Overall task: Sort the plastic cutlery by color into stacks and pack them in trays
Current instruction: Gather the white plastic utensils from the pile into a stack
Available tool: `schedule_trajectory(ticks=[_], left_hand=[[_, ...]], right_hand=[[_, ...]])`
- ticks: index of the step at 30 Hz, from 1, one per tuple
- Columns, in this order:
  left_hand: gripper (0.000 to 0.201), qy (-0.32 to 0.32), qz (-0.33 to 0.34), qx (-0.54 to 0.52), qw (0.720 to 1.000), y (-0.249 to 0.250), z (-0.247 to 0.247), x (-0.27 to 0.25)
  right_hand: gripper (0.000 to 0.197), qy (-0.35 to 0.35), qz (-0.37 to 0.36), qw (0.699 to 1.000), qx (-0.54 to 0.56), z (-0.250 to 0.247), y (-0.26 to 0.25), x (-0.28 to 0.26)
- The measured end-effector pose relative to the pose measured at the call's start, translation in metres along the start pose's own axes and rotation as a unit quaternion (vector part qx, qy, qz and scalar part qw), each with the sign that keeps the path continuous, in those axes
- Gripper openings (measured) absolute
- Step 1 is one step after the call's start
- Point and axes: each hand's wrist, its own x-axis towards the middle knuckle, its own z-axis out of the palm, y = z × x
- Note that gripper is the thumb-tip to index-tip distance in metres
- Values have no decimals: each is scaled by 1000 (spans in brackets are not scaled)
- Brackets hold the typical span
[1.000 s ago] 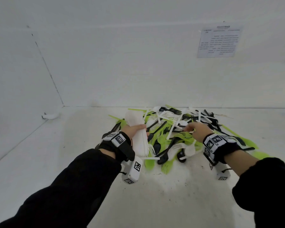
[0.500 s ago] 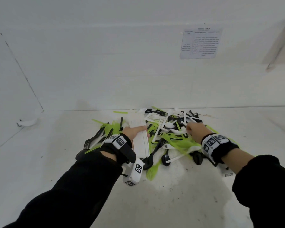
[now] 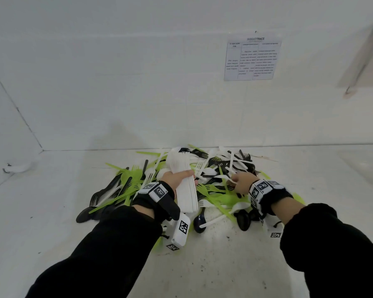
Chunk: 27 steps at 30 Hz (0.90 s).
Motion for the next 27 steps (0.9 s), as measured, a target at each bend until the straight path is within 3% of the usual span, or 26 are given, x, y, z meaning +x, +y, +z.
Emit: schedule_trajectory(ticks=[2,6,10,13,14,17,20,23,27], left_hand=[[10,4,3,0,1000,-1,3,4],[11,20,9,18,1000,-3,6,12],[14,35,6,14,999,-4,10,15],[42,57,13,-4,998,-7,13,19],[42,54,9,-10,998,-8,13,20],[15,55,10,-24,998,-9,15,17],[13,61,13,-15,998,-9,14,20],[14,59,8,-11,998,-10,14,24],[12,60,16,-6,998,-11,14,29]], right_hand=[[26,-6,-17,999,40,-5,0,5],[33,48,-17,998,37,-19,8,19],[41,10,-61,998,-17,-24,4,24],[35,15,-88,994,-59,-28,7,34],[35,21,-88,995,-52,-28,10,38],[38,9,-97,993,-71,-27,12,43],[36,32,-133,988,-66,-23,11,45],[39,62,-107,989,-77,-24,14,51],[38,24,-115,984,-130,-22,16,54]])
